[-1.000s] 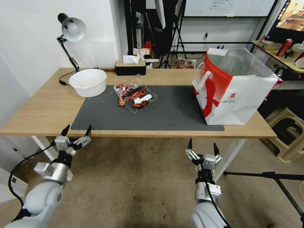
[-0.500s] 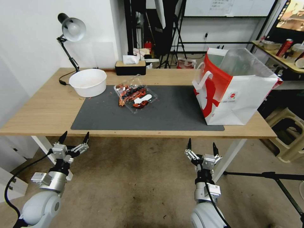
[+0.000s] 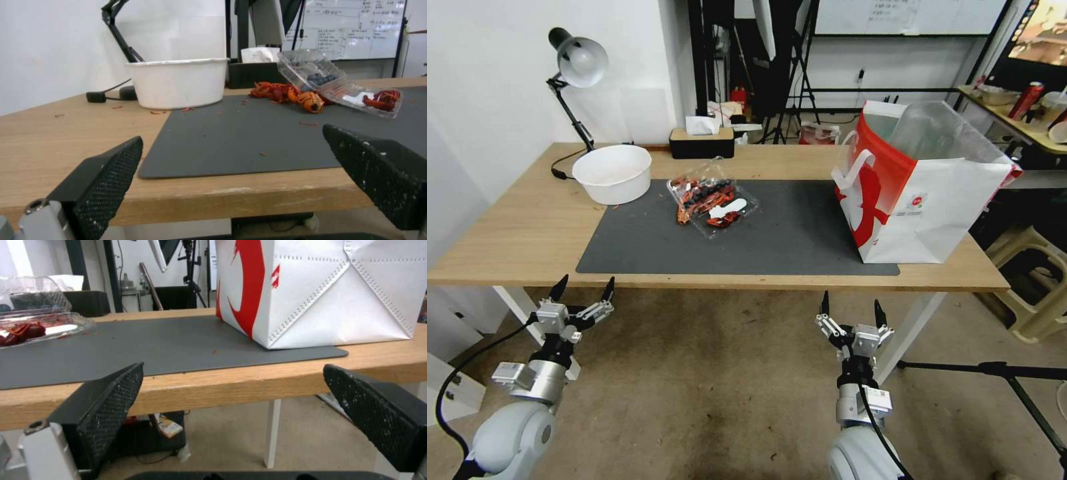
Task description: Pick up the trash from the table and place it into the takeout bag.
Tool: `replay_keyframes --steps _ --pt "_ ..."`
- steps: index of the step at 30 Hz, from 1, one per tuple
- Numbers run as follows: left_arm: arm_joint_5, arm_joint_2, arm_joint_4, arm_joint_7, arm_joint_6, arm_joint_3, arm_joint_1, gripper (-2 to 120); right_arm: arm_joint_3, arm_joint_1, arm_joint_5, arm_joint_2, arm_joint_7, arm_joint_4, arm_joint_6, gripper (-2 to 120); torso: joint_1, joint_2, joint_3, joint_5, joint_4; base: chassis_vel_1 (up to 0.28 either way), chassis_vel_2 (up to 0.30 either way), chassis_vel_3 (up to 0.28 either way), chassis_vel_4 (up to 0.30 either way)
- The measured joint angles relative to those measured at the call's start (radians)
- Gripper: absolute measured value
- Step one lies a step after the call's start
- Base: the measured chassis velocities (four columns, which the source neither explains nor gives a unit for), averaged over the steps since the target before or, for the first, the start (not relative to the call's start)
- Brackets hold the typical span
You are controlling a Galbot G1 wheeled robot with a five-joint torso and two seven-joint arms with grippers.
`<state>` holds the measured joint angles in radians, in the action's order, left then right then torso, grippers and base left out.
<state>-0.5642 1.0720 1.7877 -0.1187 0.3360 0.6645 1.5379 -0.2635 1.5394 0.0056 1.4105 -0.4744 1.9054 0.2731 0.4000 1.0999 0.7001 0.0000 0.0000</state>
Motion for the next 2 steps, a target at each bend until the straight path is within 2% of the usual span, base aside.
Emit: replay_keyframes --steps 2 --pt "0.0 0.0 0.0 0.0 0.0 0.0 0.0 100 0.0 0.0 0.0 0.0 0.0 0.0 0.0 100 0.0 0.0 0.0 0.0 0.0 0.0 0.0 0.0 0.0"
